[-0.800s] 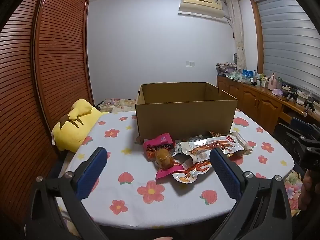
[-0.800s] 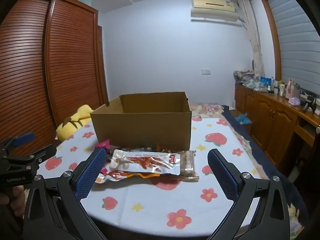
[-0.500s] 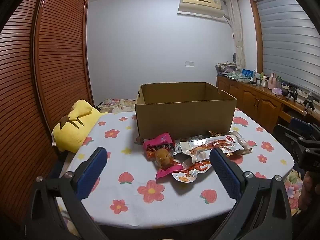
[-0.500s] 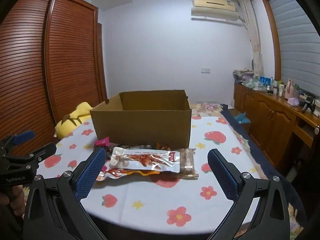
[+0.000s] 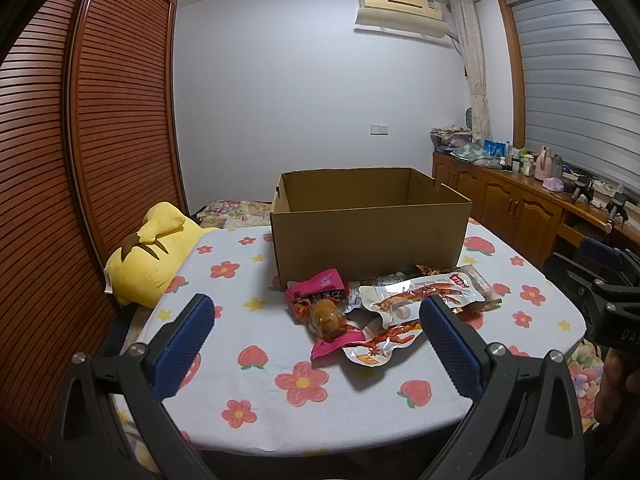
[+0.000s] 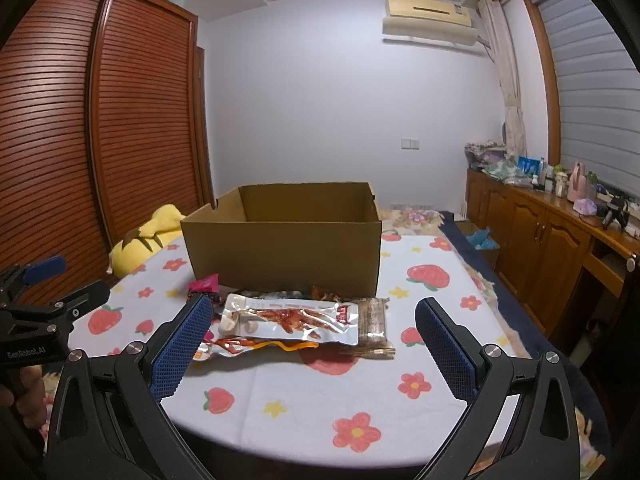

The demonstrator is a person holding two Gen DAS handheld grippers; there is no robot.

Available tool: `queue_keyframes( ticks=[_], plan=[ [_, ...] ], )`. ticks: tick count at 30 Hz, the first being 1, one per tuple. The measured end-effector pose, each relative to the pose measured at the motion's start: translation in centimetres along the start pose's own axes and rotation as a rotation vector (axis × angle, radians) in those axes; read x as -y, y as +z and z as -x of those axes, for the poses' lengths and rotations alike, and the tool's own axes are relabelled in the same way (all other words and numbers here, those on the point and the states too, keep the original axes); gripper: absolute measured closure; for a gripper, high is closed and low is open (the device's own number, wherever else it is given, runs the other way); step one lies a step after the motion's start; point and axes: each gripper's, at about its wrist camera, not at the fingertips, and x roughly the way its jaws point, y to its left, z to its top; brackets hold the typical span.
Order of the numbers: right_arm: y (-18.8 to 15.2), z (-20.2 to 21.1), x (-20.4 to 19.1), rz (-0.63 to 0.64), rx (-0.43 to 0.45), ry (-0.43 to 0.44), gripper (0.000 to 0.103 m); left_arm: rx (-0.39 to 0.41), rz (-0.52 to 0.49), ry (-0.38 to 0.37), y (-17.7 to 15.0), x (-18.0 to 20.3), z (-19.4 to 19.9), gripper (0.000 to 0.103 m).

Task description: Organize snacks

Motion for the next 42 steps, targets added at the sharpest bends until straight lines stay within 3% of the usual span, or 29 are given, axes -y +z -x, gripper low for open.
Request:
queue_keyframes(
  ticks=[42],
  plan=[
    [0.49,0.58,-0.49,0.006,0.011,0.002,0.000,0.013,-0.013,-0.007,0.36,0.22,0.84,0.000]
  ],
)
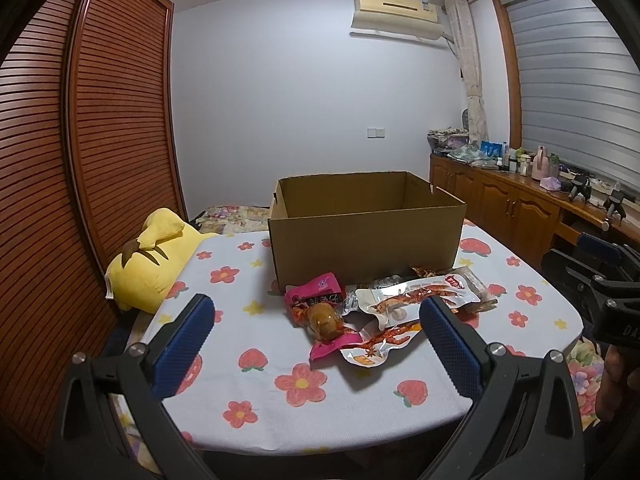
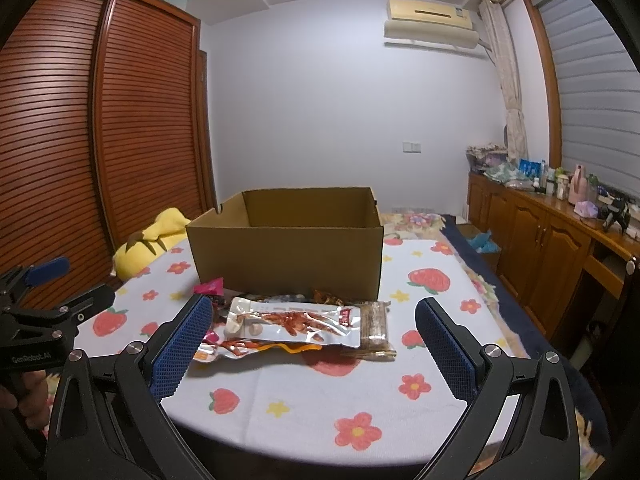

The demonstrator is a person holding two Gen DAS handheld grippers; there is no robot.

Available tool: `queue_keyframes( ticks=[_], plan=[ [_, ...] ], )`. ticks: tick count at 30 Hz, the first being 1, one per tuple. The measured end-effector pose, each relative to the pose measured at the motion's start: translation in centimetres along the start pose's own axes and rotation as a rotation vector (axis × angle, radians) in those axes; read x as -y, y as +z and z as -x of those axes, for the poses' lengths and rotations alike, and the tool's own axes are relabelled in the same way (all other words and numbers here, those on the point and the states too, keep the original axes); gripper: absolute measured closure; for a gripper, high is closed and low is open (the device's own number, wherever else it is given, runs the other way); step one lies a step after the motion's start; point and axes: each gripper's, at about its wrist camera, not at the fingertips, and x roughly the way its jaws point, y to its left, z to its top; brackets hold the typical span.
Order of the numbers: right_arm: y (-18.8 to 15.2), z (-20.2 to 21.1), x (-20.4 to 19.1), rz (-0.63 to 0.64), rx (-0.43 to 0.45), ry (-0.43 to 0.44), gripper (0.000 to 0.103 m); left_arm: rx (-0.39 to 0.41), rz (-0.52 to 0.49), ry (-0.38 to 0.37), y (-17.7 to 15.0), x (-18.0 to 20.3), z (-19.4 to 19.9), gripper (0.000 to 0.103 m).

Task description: Organize snacks

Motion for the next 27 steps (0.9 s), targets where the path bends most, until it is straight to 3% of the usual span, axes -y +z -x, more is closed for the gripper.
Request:
queue_keyframes(
  ticks=[16,27],
  plan=[
    [0.1,0.4,-0.1,0.000,0.005,0.009,0.000,0.004,-0.009,-0.015,0.2,0.5,0.5,0.000],
    [-0.7,-0.3,0.2,0.003,-0.024,0.005,0.000,-0.049,0.010,-0.036,-1.4,0.1,-1.6,0.000]
  ],
)
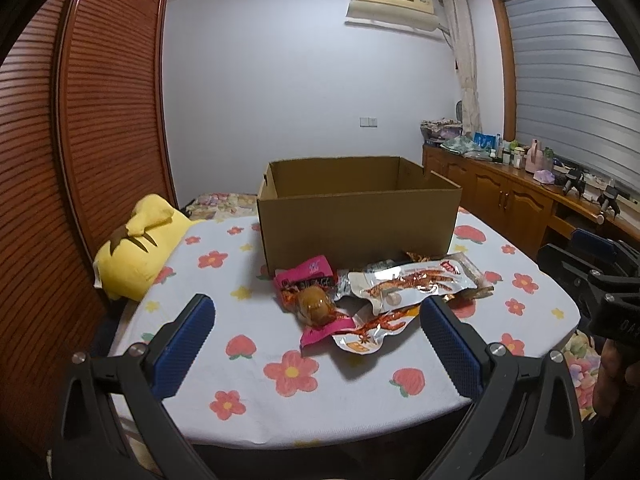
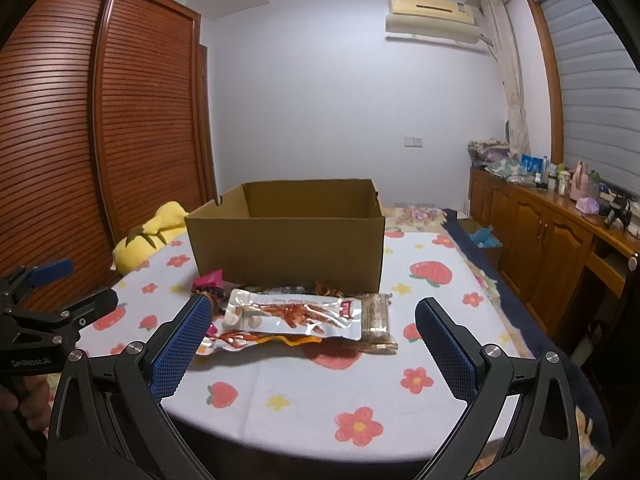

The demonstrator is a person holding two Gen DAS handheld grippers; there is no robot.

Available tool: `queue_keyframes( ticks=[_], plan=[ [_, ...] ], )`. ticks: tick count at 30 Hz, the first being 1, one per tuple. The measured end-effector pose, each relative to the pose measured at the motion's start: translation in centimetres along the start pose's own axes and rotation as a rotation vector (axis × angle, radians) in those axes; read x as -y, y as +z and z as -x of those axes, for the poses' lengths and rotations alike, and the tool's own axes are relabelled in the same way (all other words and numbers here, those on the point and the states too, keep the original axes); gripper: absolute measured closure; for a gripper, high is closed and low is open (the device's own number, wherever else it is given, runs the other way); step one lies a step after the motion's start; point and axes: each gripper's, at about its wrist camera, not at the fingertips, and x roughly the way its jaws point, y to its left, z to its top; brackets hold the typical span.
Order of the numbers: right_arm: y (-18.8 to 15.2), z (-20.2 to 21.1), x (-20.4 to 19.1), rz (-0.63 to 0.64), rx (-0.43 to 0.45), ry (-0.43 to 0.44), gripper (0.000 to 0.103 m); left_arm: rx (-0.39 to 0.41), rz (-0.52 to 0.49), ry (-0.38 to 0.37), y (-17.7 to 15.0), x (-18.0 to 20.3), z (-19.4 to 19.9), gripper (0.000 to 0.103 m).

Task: Organize snacks
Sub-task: 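Grasp the pink egg snack with the left gripper while the right grasps the white chicken-feet packet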

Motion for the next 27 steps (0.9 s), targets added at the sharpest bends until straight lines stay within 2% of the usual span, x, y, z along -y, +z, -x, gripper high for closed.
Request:
queue_keyframes(
  ticks=[8,14,17,24,27],
  plan=[
    [-1.4,-2.6,0.9,0.036,-0.051,0.006,0.000,-0.057,0.022,-0.020,-1.5,-1.1,-3.3,0.000],
    [-2.2,-4.9,2.4,0.045,-0.132,0.062,0.005,-0.136,0.023,-0.016,-2.9,-2.1,-6.5,0.001],
    [-2.5,-6.1,3.3,0.044,-0.170,0.075,0.008,-0.163,0.029,-0.029,-3.1,-2.5,-7.7,0.003],
    [-2.1,-8.8,5.8,0.047,-0.238,0.077,0.024,-0.190,0.035,-0.058,-2.0,-3.1,-9.8,0.006],
    [-1.7,-10.3,6.5,0.044,-0.264,0.090,0.027,-0.210,0.038,-0.075,-1.3,-3.0,-10.8,0.011]
  ],
)
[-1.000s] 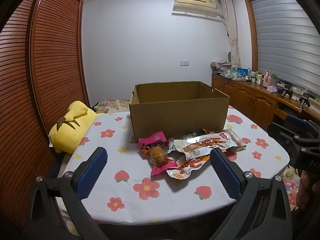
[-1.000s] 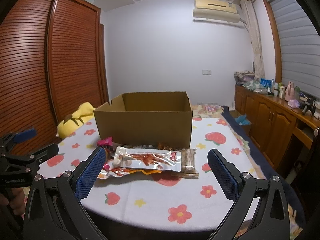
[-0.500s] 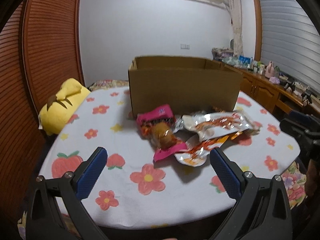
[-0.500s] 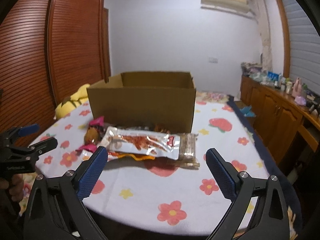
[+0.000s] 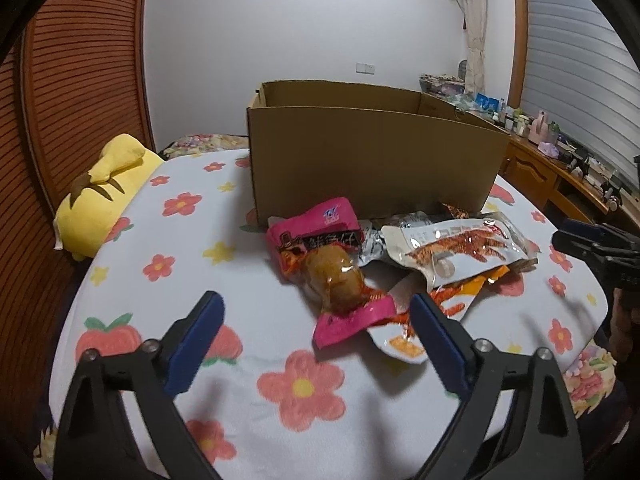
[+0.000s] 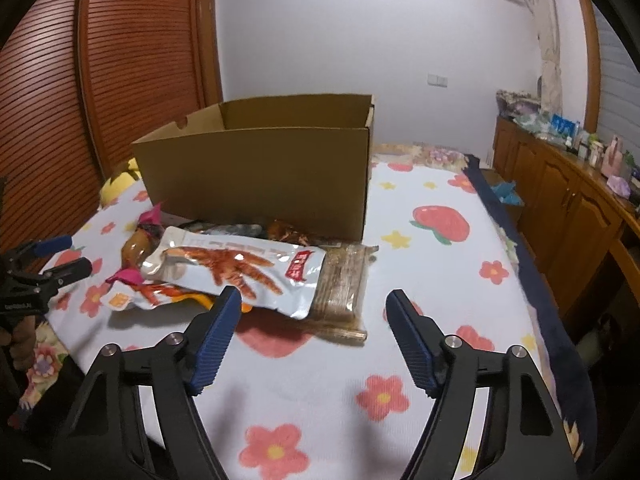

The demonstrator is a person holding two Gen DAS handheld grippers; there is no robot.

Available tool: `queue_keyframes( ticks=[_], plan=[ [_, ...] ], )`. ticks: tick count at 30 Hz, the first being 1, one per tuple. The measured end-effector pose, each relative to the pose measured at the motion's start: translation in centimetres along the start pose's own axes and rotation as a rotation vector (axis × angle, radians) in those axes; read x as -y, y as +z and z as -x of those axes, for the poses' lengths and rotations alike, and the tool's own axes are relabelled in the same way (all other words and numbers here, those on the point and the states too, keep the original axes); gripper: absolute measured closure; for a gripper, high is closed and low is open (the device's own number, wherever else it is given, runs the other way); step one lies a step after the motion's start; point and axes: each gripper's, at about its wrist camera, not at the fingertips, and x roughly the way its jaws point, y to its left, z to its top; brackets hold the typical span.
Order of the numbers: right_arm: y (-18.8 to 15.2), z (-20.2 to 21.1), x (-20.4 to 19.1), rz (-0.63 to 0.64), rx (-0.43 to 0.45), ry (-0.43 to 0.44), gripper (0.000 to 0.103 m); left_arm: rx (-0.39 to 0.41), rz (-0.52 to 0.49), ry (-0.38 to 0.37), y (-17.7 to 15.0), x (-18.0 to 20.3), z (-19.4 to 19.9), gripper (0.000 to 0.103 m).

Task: Organize snacks
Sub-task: 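Grasp the pink egg snack with the left gripper while the right grasps the white chicken-feet packet, then lift both held packets and carry them over the open cardboard box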

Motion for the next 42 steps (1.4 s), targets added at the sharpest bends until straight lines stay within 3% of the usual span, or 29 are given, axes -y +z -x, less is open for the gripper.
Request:
queue_keyframes(
  ticks=[7,9,11,22,23,24,31,42],
  plan=[
    [1.6,-1.7,-1.6,0.055,-0.031,0.066,0.027,-0.046,0.006,-0.051,1.6,0.2,-2.1,0.018],
    [2.2,-2.2,-2.3,0.078,-0.037,0.078,0.027,-0.062,0.021,-0.050,2.1,0.1,-3.0,0.030],
    [2.6,-2.7,-3.0,0.093,-0.043,0.095,0.026,-0.081,0.025,-0.043,2.4,0.1,-3.6,0.032],
    [4.3,-5.7,-5.8,0.161,-0.122,0.211,0.023,-0.215,0.065,-0.051,1.9,-0.3,-7.1,0.032],
    [4.4,-6.1,-6.1,0.176,-0.133,0.224,0.023,-0.225,0.081,-0.067,1.8,-0.5,-7.3,0.033],
    [4.6,-6.3,-6.3,0.186,-0.140,0.227,0.022,-0.232,0.104,-0.099,1.6,-0.9,-7.5,0.043],
    [5.1,-8.0,-8.3,0.274,-0.210,0.252,0.020,-0.218,0.104,-0.108,1.0,-1.3,-6.7,0.065],
    [4.8,-10.9,-9.6,0.354,-0.303,0.279,0.017,-0.207,0.092,-0.103,0.8,-2.2,-6.0,0.065]
  ],
)
